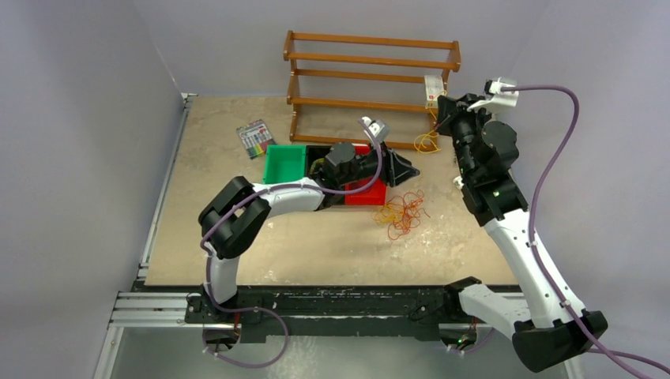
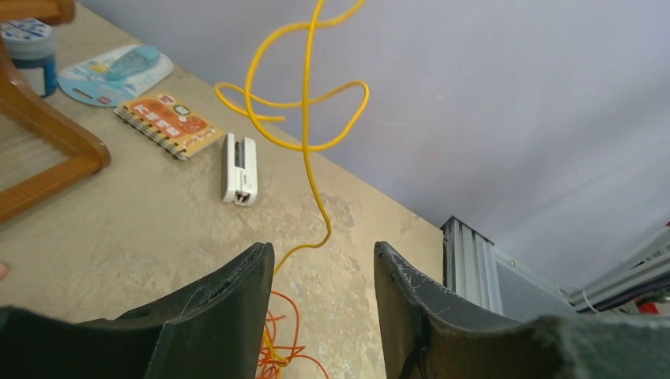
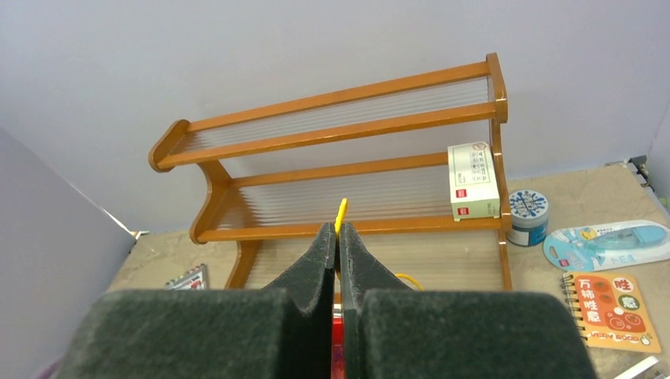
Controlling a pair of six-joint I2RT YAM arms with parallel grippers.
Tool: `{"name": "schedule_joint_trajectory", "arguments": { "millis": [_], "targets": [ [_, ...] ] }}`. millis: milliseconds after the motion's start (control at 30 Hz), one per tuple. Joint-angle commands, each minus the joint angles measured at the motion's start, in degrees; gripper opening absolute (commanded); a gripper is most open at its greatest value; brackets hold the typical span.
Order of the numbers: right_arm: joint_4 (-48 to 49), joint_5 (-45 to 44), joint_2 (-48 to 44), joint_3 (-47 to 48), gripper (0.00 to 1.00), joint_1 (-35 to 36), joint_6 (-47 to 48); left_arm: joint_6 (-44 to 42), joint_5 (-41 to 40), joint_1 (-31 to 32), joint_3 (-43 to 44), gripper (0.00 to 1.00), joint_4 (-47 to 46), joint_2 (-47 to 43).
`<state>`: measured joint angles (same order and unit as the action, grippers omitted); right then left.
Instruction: Untangle the cables
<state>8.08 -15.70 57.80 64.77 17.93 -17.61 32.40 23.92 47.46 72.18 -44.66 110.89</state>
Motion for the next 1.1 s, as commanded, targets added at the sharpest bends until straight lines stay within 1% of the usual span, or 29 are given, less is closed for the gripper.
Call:
{"name": "schedule_joint_trajectory", "arguments": {
  "millis": [0, 133, 300, 433, 633, 733, 867, 1067],
  "targets": [
    [2.96, -0.17, -0.4, 2.9, 0.0, -0.27, -0.9, 1.0, -1.3, 1.21, 1.7, 0.49, -6.94, 1.84],
    [2.99, 0.26, -0.18, 2.98, 0.0, -0.27, -1.02, 2.03, -1.34, 2.21, 3.0, 0.49, -8.72, 3.81],
    [4.16, 0.42, -0.46, 3.8, 0.0, -0.32, -1.37, 0.73, -4.45, 2.84, 4.49, 0.45, -7.38, 7.83],
    [5.0, 4.02, -1.76, 4.46, 0.0, -0.27, -2.15, 1.26, -5.27, 2.99, 6.26, 0.39, -6.39, 13.31],
    [4.64, 6.03, -3.4, 7.29, 0.0, -0.3, -2.86, 2.94, -4.96, 3.63, 9.09, 0.28, -4.37, 18.45],
    [5.35, 6.98, -3.92, 8.6, 0.0, -0.27, -3.38, 2.6, -5.27, 4.24, 10.17, 0.23, -2.65, 19.74],
    [5.96, 8.45, -3.89, 11.57, 0.0, -0.27, -3.16, 2.75, -5.12, 4.58, 10.79, 0.19, -2.05, 20.82],
    [10.11, 7.71, -5.98, 12.64, 0.0, -0.27, -1.99, 0.95, -5.85, 4.74, 10.74, 0.18, 0.01, 20.53]
  ]
}}
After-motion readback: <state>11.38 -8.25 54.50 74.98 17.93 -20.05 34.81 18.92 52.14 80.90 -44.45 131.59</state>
